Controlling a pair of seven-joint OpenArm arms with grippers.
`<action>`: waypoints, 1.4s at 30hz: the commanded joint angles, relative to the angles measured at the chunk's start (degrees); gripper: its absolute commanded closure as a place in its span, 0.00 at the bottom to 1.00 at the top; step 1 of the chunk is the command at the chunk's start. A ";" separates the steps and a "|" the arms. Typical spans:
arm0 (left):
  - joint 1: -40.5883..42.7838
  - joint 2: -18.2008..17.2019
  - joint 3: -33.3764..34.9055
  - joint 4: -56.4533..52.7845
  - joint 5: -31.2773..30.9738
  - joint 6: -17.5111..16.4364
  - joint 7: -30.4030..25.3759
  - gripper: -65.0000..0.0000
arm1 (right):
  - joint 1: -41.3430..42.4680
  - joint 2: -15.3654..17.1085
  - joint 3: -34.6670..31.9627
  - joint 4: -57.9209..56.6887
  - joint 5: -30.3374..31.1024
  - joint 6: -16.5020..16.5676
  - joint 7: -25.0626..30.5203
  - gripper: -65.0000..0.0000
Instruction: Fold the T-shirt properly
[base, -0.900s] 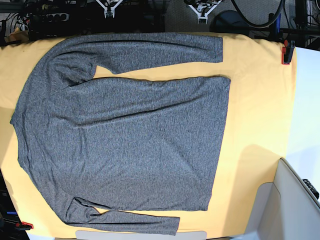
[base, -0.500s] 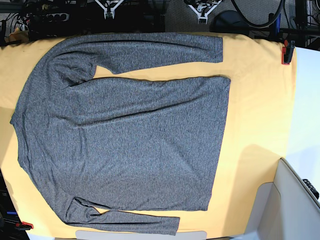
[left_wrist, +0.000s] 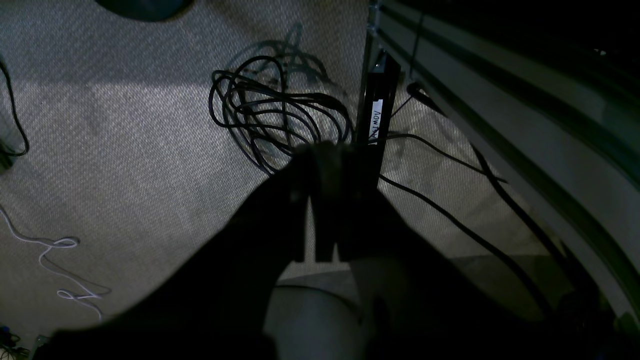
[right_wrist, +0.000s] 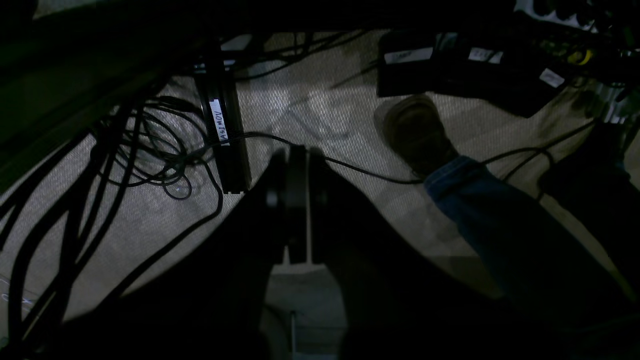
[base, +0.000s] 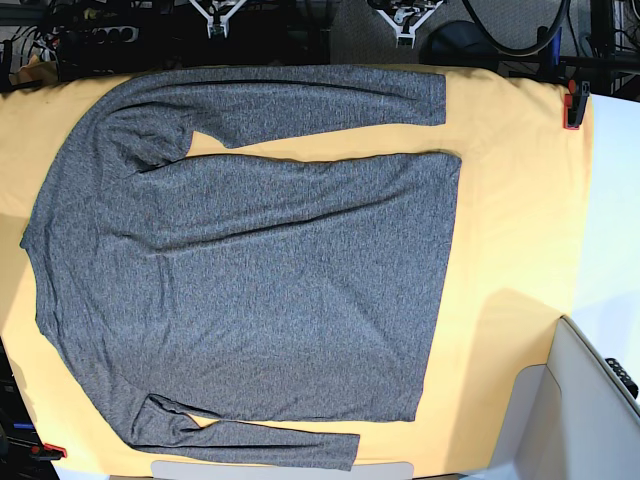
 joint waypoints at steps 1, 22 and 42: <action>0.28 0.28 -0.03 0.09 -0.14 -0.12 -0.28 1.00 | -0.16 0.19 -0.05 0.09 0.03 0.19 0.41 1.00; 21.82 0.28 -0.12 35.43 -0.41 -0.12 0.25 1.00 | -25.83 4.50 0.47 37.98 0.03 -0.34 0.41 1.00; 50.39 -0.16 0.06 85.19 -0.41 -0.12 0.25 1.00 | -54.32 8.01 11.46 90.03 0.03 -0.07 0.06 1.00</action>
